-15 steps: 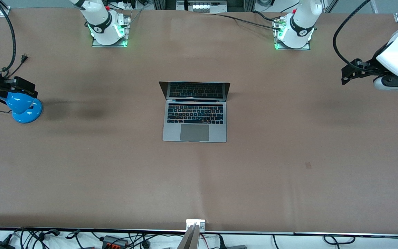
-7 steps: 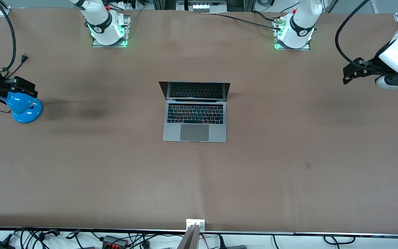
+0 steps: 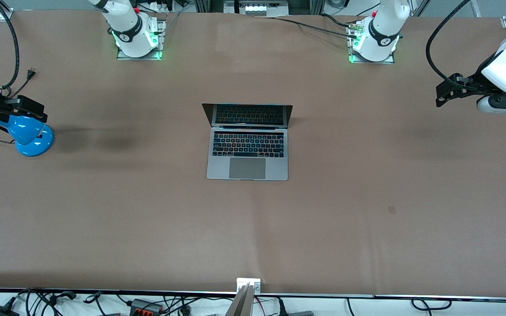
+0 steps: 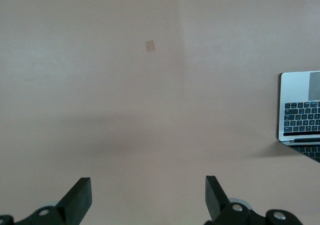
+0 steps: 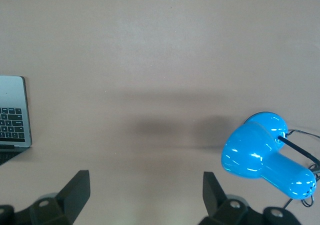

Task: Close laptop with both arms from behind

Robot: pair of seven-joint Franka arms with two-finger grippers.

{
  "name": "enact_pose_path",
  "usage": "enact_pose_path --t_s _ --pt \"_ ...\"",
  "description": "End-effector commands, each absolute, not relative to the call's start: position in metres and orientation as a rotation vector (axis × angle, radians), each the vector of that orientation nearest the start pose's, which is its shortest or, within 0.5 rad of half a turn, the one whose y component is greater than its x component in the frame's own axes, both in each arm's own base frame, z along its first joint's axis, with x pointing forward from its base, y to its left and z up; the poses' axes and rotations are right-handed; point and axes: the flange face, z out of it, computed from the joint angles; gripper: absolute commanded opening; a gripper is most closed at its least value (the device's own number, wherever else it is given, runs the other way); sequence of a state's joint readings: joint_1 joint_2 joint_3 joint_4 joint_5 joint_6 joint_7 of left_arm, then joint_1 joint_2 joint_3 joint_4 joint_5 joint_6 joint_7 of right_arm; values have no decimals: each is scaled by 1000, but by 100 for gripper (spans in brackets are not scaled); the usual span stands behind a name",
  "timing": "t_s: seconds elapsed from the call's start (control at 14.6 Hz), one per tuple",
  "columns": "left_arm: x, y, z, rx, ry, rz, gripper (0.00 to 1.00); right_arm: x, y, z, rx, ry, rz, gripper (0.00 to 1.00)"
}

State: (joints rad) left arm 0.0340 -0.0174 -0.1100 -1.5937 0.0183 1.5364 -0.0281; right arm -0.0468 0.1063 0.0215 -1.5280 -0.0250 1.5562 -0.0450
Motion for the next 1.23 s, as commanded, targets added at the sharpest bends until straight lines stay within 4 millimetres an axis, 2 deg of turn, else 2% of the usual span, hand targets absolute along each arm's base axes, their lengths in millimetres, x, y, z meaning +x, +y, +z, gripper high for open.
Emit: enact_pose_path --t_s 0.0,0.41,0.61,0.68,0.75,0.82,0.89,0.96,1.02,1.16 --pt "550 -41 622 -3111 80 62 100 580 -18 588 -3172 -59 136 100" --pt "551 -40 629 -3110 96 46 100 577 -12 574 -3161 -67 254 100" --pt "552 -46 628 -3103 98 44 100 576 -10 565 -3144 -57 316 99" --pt "555 -47 623 -3105 101 61 100 576 -4 565 -3144 -60 315 70" --pt "557 -48 610 -3101 108 110 100 577 11 565 -3144 -91 312 42" --pt "564 -50 587 -3097 115 236 100 576 24 564 -3143 -125 314 22" --pt "564 -42 587 -3106 106 284 100 575 30 565 -3146 -144 319 7" --pt "570 -39 589 -3113 97 274 100 574 42 566 -3148 -178 319 0" --pt "580 -38 586 -3128 93 273 100 573 54 566 -3157 -207 322 0" --pt "593 -36 578 -3120 110 286 100 566 60 563 -3143 -235 403 0"
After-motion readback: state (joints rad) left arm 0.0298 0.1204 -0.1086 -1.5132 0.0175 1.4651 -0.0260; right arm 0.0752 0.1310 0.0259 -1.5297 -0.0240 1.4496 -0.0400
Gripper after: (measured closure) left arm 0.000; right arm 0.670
